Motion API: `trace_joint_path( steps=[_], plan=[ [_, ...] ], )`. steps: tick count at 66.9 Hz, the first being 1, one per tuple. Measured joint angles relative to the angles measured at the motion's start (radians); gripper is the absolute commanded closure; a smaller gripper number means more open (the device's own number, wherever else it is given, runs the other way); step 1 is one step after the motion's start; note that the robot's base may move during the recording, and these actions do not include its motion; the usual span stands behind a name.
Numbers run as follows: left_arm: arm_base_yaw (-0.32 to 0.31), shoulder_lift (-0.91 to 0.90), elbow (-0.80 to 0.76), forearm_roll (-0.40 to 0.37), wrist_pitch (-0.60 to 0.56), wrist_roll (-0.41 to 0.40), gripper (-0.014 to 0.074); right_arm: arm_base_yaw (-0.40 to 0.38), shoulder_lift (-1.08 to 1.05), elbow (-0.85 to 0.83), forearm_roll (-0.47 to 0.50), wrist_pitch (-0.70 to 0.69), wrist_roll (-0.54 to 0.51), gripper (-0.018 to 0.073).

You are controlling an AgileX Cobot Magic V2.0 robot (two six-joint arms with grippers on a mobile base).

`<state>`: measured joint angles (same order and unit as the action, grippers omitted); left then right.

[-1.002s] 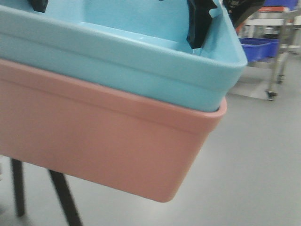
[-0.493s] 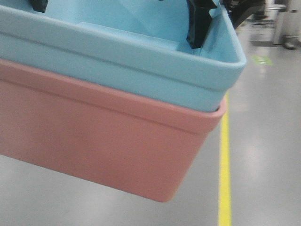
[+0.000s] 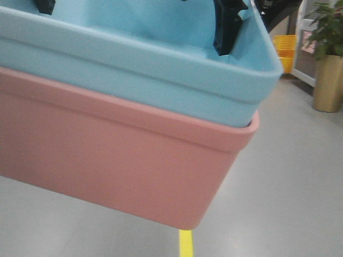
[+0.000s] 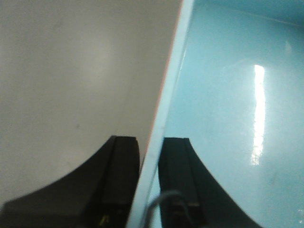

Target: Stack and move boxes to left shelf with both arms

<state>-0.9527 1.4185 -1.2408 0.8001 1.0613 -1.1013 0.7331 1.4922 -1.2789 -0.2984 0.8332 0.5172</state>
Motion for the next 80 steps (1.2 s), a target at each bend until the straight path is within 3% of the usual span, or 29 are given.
trace_joint_path(
  steps=[80],
  plan=[
    [0.000,0.002,0.000,0.000,-0.002,0.000,0.0610,0.000,0.000,0.000,0.000,0.000,0.000,0.0502]
  ],
)
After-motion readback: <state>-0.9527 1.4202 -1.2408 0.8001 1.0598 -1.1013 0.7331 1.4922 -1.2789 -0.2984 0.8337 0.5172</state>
